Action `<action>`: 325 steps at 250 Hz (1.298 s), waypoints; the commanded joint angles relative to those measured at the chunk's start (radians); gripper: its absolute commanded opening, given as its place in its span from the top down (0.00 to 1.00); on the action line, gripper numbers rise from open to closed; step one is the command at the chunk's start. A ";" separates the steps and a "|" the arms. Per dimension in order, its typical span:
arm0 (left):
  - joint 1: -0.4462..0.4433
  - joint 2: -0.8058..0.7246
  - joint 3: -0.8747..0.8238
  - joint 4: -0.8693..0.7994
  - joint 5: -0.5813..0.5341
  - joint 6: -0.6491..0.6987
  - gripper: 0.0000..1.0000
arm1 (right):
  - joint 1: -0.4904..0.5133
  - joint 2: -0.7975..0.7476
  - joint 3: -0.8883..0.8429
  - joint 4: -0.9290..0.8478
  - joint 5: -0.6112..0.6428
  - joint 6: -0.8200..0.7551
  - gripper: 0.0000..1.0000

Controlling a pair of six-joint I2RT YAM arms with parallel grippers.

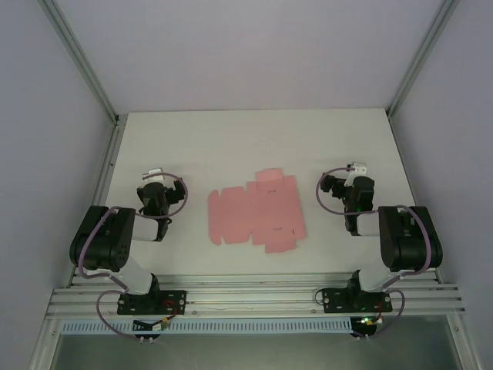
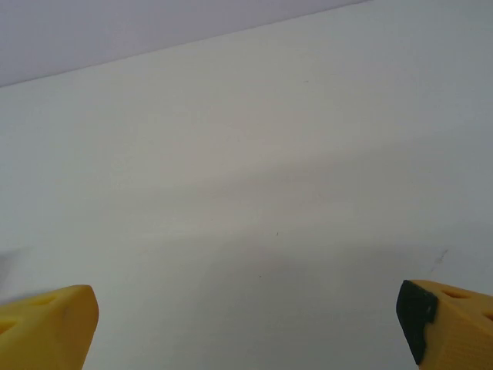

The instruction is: Assemble paper box

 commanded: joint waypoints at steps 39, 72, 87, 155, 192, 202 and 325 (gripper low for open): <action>0.000 -0.002 0.009 0.025 0.007 0.004 0.00 | 0.006 -0.010 -0.007 0.037 0.010 0.015 0.00; 0.000 -0.002 0.009 0.024 0.007 0.004 0.00 | 0.006 -0.009 -0.006 0.036 0.009 0.016 0.00; -0.001 -0.002 0.010 0.024 0.006 0.004 0.00 | 0.006 -0.008 -0.004 0.032 0.008 0.017 0.00; 0.001 -0.001 0.013 0.018 0.005 0.003 0.00 | 0.006 -0.007 -0.003 0.030 0.008 0.019 0.00; 0.000 -0.001 0.014 0.017 0.005 0.005 0.00 | 0.006 -0.007 -0.003 0.030 0.008 0.018 0.00; 0.001 -0.001 0.014 0.016 0.005 0.005 0.00 | 0.006 -0.007 -0.003 0.031 0.008 0.019 0.00; -0.002 -0.069 0.070 -0.133 0.044 0.024 0.00 | 0.009 -0.049 0.000 -0.004 0.011 0.008 0.00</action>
